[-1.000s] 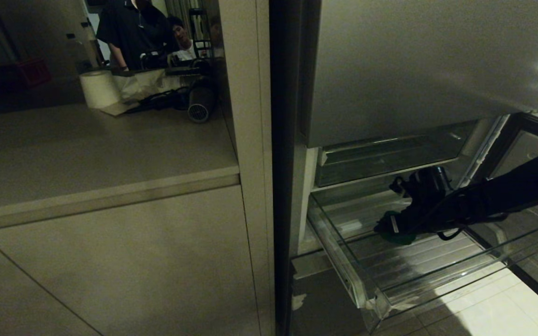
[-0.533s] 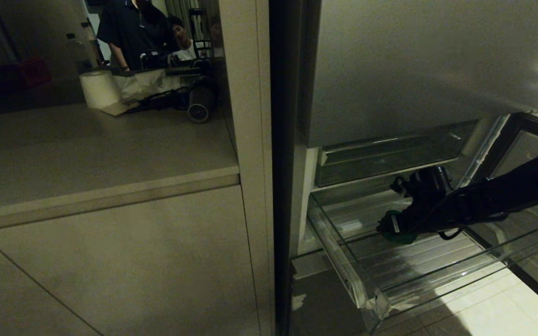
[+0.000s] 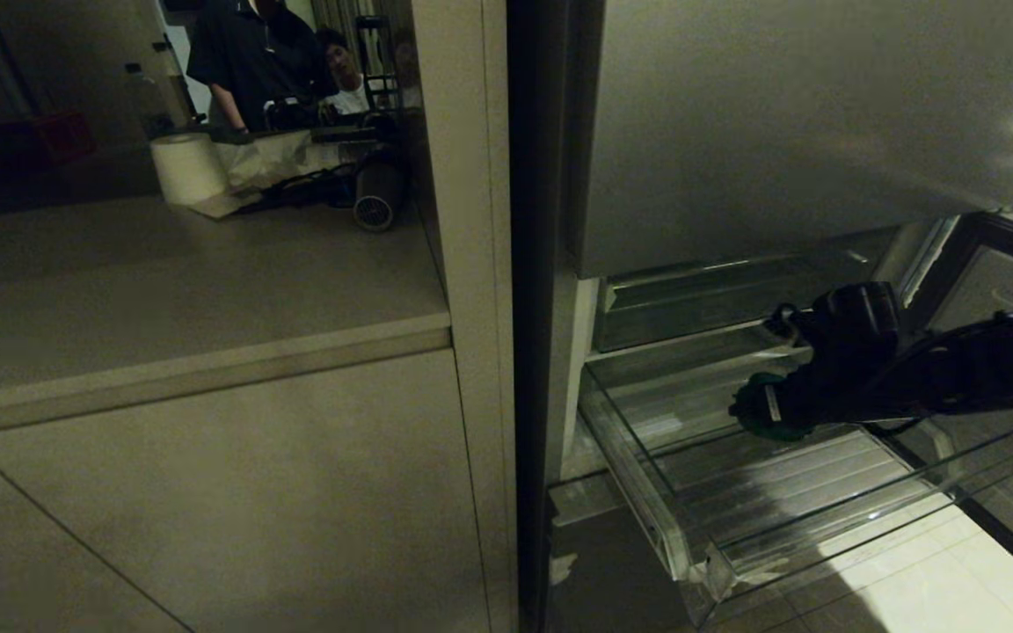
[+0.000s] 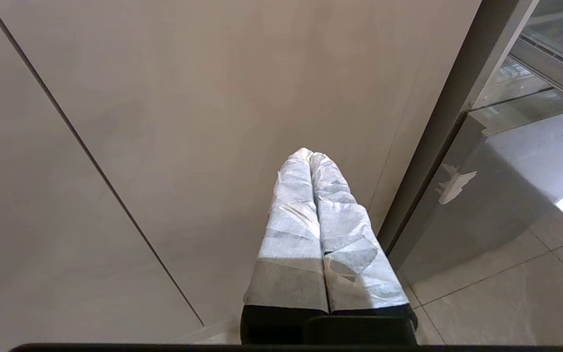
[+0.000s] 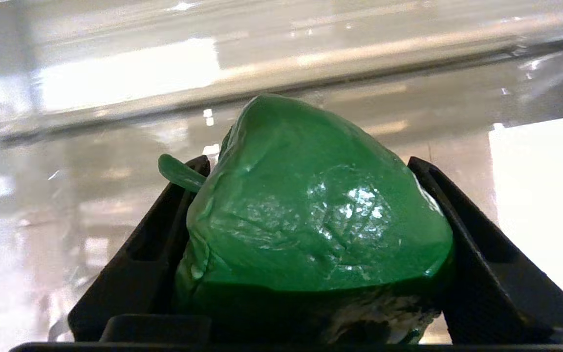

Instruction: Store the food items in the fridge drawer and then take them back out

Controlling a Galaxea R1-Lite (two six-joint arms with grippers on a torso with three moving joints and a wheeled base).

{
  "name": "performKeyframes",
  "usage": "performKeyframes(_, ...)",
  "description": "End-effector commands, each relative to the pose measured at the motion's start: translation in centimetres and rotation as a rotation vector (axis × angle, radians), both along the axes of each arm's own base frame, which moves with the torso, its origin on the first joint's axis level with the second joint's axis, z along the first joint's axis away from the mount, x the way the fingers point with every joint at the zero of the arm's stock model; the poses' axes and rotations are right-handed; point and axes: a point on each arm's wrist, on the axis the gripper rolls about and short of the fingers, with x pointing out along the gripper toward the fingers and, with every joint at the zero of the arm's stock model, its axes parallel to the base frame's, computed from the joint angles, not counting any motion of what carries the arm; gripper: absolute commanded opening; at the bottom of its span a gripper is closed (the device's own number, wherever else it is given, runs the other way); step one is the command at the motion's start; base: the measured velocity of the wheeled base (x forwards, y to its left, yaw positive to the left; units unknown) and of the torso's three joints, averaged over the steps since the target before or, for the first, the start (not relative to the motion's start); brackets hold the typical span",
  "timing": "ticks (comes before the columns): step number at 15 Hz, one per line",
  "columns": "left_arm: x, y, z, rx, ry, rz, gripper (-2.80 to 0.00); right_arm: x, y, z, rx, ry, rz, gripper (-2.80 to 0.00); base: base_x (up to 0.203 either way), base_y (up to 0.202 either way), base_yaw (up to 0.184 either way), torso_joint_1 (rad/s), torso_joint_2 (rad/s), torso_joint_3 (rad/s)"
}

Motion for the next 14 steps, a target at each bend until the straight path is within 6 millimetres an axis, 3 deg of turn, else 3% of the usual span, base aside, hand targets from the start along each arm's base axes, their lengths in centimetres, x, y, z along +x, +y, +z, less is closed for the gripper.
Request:
performKeyframes(1, 0.0, 0.0, 0.0, 0.000, 0.000, 0.001, -2.80, -3.1, -0.1, 3.1, 0.005, -0.068, 0.005, -2.80, 0.000, 0.000, 0.000, 0.000, 0.00, 0.000)
performKeyframes(8, 0.0, 0.0, 0.0, 0.000, 0.000, 0.000, -2.80, -11.5, -0.8, 6.7, 0.019, -0.166, -0.012, -2.80, 0.000, 0.000, 0.000, 0.000, 0.00, 0.000)
performKeyframes(11, 0.0, 0.0, 0.0, 0.000, 0.000, 0.000, -2.80, -16.8, -1.6, 9.0, 0.019, -0.287, -0.064, -2.80, 0.000, 0.000, 0.000, 0.000, 0.00, 0.000)
performKeyframes(14, 0.0, 0.0, 0.0, 0.000, 0.000, 0.000, -2.80, -23.5, -2.2, 10.0, 0.012, -0.438, -0.109, -2.80, 0.000, 0.000, 0.000, 0.000, 0.00, 0.000)
